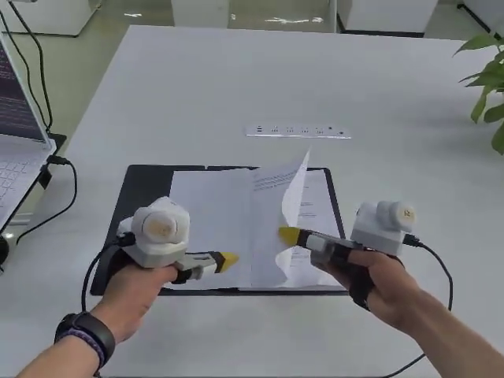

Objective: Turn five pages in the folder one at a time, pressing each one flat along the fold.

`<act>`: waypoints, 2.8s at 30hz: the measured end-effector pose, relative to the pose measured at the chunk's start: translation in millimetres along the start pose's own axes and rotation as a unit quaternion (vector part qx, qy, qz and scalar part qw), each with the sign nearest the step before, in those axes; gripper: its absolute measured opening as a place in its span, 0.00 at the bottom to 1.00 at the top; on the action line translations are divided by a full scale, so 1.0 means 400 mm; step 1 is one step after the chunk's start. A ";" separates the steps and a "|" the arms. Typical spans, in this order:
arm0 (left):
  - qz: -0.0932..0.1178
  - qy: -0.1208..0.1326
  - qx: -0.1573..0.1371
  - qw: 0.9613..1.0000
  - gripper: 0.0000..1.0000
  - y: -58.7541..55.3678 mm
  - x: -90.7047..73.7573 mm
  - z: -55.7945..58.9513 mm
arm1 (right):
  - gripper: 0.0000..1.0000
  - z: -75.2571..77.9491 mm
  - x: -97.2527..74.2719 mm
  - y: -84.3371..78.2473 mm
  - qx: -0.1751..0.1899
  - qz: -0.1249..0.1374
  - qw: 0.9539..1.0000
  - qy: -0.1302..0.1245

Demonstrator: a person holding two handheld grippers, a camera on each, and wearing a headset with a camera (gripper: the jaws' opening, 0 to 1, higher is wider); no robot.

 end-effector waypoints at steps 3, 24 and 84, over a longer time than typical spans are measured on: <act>0.005 0.010 -0.003 1.000 0.70 0.000 -0.022 -0.022 | 0.00 -0.017 0.022 -0.003 -0.003 -0.005 1.000 0.006; 0.025 0.071 -0.029 0.997 0.70 -0.022 -0.146 -0.150 | 0.00 -0.117 0.150 -0.057 -0.020 -0.046 0.997 0.054; 0.024 0.116 -0.080 0.990 0.69 -0.111 -0.252 -0.232 | 0.00 -0.104 0.391 -0.349 0.029 -0.196 0.979 0.042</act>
Point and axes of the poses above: the centre of the closed fingertips' face, and the gripper's own axes: x roughly forward along the fingers, z roughly to its right, y roughly out of its top, the point moved 4 cm from there along -x, roughly backward along the fingers, and after that the axes turned 13 degrees about z, right-handed, at the moved point
